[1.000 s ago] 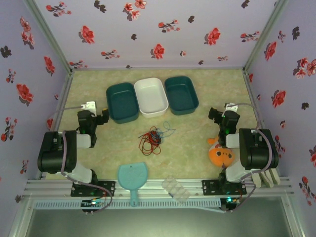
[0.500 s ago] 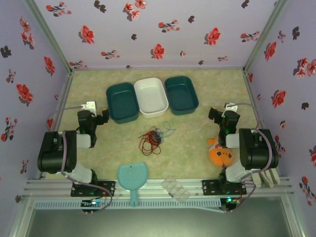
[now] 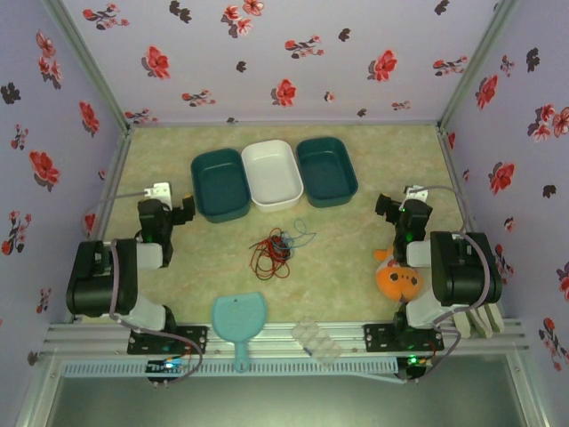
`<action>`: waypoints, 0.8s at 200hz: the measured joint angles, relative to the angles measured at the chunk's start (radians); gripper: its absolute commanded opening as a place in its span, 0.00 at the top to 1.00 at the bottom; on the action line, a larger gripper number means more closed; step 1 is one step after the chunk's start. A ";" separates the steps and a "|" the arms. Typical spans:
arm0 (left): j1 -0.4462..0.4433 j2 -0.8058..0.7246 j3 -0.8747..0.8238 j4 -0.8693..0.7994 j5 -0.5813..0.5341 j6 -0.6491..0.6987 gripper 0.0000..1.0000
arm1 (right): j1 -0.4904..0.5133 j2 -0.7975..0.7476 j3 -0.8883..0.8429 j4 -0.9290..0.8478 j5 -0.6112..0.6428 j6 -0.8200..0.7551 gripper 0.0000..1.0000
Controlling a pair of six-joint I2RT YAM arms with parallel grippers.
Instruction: Untangle the cables
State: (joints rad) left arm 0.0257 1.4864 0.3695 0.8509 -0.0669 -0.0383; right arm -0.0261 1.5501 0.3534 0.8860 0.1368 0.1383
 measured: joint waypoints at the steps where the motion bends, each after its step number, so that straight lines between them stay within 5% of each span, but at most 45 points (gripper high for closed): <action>1: 0.000 -0.005 -0.001 0.000 0.000 0.000 0.00 | 0.000 -0.001 0.000 -0.002 0.001 0.000 0.01; 68: 0.003 -0.206 -0.012 -0.069 -0.010 -0.018 0.00 | 0.001 -0.155 0.016 -0.142 0.056 0.005 0.01; 125: 0.003 -0.471 0.031 -0.314 -0.025 -0.169 0.00 | 0.020 -0.496 0.108 -0.500 0.124 0.103 0.01; 160: -0.010 -0.579 0.137 -0.520 0.019 -0.288 0.00 | 0.134 -0.592 0.231 -0.787 0.172 0.145 0.01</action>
State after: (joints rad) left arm 0.0154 0.9077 0.5060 0.3313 -0.0475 -0.3267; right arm 0.1081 0.9581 0.5842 0.0994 0.3088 0.2829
